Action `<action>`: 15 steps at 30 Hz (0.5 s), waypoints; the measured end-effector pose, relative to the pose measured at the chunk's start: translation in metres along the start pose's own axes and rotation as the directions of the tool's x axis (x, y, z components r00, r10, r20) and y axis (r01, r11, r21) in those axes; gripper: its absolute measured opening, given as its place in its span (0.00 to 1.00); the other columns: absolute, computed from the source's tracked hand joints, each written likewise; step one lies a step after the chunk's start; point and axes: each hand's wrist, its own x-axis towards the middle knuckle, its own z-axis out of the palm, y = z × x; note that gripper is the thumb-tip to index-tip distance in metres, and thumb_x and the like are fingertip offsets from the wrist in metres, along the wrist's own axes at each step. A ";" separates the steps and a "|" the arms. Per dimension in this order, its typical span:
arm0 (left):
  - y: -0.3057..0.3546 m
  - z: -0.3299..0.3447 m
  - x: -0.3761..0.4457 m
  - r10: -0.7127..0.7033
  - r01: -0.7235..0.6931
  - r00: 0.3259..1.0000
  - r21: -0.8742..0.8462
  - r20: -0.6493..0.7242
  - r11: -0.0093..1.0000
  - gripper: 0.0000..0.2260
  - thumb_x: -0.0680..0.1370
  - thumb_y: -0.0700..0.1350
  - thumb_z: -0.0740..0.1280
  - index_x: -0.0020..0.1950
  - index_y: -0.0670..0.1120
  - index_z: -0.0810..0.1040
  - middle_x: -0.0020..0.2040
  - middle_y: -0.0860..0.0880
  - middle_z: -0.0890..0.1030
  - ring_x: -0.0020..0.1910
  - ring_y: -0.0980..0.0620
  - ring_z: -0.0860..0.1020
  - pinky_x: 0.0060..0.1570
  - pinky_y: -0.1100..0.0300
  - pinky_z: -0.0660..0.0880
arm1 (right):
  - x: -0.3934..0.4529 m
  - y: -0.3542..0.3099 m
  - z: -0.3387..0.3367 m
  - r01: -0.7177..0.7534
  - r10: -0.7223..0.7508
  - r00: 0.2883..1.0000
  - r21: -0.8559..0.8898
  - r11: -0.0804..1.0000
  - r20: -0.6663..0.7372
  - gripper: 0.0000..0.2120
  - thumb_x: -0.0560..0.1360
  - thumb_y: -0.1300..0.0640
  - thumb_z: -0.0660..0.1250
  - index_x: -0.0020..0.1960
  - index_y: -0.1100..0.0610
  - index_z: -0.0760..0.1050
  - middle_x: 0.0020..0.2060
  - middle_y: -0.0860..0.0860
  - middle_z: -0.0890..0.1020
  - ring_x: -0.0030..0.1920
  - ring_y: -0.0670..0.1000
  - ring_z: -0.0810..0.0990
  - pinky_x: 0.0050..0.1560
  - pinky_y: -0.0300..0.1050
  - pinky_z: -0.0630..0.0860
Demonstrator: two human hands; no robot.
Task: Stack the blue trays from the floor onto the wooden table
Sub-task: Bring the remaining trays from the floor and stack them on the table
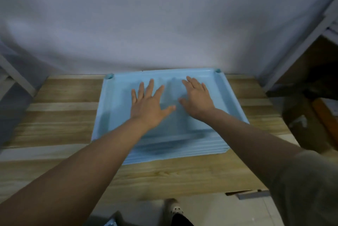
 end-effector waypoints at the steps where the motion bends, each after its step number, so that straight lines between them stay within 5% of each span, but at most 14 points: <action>1: 0.016 0.003 0.001 0.020 -0.020 0.998 -0.004 0.056 1.000 0.40 0.71 0.74 0.56 0.79 0.59 0.51 0.80 0.52 0.42 0.78 0.45 0.40 0.74 0.42 0.39 | -0.004 0.012 -0.005 -0.041 0.042 0.998 0.024 0.999 -0.047 0.31 0.79 0.50 0.61 0.78 0.57 0.54 0.78 0.53 0.53 0.78 0.53 0.49 0.77 0.51 0.44; 6: 0.065 0.017 0.013 0.023 -0.033 0.973 0.039 0.231 0.999 0.46 0.66 0.78 0.57 0.78 0.62 0.47 0.79 0.53 0.39 0.78 0.42 0.38 0.72 0.35 0.39 | -0.012 0.073 -0.030 -0.305 0.340 0.920 0.188 0.933 -0.195 0.27 0.79 0.47 0.59 0.73 0.59 0.63 0.72 0.57 0.66 0.72 0.59 0.63 0.71 0.52 0.59; 10: 0.092 0.021 0.028 -0.014 -0.003 0.961 0.061 0.275 0.998 0.49 0.62 0.79 0.60 0.78 0.63 0.48 0.79 0.53 0.40 0.77 0.40 0.38 0.70 0.31 0.41 | -0.003 0.113 -0.038 -0.463 0.507 0.859 0.526 0.713 0.068 0.26 0.79 0.43 0.56 0.63 0.65 0.73 0.57 0.61 0.78 0.57 0.61 0.77 0.57 0.53 0.74; 12: 0.098 0.024 0.031 -0.040 0.012 0.954 0.095 0.298 0.995 0.51 0.60 0.79 0.61 0.77 0.63 0.48 0.80 0.53 0.41 0.77 0.39 0.38 0.69 0.30 0.43 | -0.003 0.122 -0.037 -0.508 0.484 0.839 0.677 0.532 0.250 0.29 0.80 0.41 0.55 0.64 0.66 0.74 0.57 0.59 0.78 0.54 0.59 0.78 0.54 0.50 0.75; 15: 0.100 0.027 0.032 -0.061 0.026 0.957 0.124 0.285 0.992 0.52 0.58 0.79 0.63 0.77 0.64 0.49 0.80 0.54 0.42 0.77 0.39 0.40 0.70 0.30 0.45 | -0.007 0.133 -0.032 -0.549 0.415 0.828 0.690 0.471 0.376 0.31 0.80 0.38 0.54 0.66 0.64 0.72 0.57 0.57 0.78 0.51 0.57 0.78 0.52 0.48 0.74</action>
